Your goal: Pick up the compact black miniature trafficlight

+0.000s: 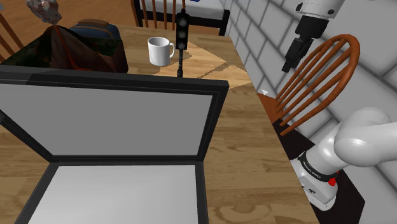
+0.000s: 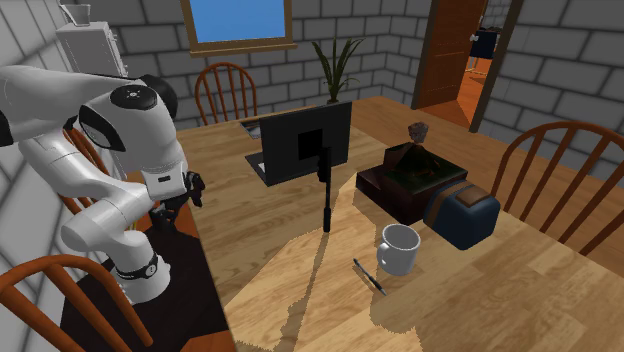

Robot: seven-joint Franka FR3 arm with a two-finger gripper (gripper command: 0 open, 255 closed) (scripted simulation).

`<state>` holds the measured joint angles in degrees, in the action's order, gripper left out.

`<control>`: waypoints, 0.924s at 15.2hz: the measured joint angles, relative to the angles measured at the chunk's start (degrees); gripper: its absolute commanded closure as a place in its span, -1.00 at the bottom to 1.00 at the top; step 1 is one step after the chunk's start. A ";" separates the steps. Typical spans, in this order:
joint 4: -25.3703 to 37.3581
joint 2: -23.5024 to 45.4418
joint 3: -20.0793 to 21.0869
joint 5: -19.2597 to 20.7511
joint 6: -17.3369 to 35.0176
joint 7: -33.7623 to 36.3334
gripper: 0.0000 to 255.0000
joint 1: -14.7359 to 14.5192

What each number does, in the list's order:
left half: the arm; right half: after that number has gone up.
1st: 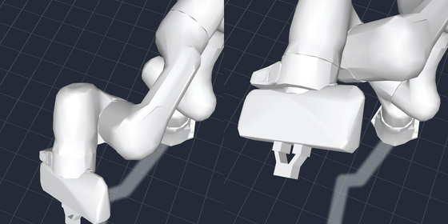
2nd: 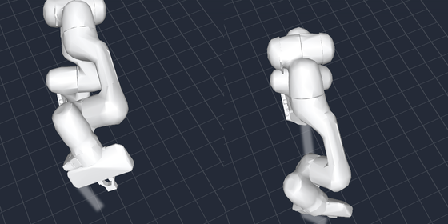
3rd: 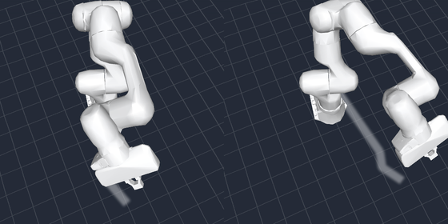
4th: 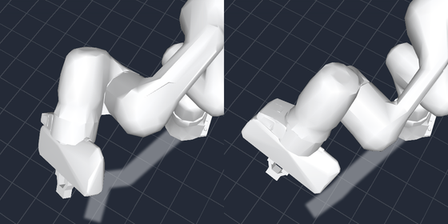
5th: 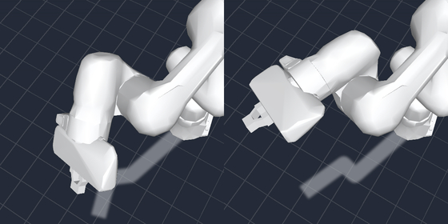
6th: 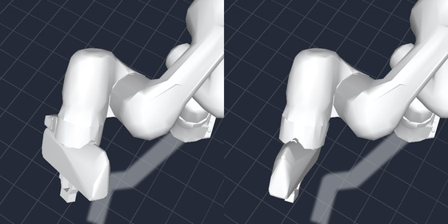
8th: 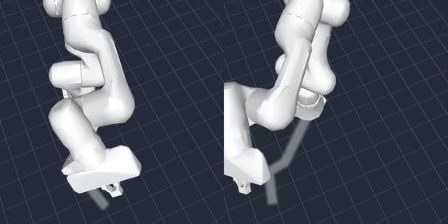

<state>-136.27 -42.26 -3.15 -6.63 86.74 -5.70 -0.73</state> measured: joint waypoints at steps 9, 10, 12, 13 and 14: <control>4.28 5.01 9.75 -3.17 8.22 12.03 -1.00 -1.31; 5.18 5.70 11.21 -3.36 9.07 13.93 -1.00 -1.43; 7.49 8.60 13.80 -3.11 11.62 17.21 -1.00 -1.25; 8.81 9.85 15.26 -2.94 12.53 19.13 -1.00 -1.22; 9.69 11.00 16.61 -2.65 13.73 20.90 -1.00 -1.13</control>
<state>-126.58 -31.26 13.46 -9.28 100.47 15.20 -1.86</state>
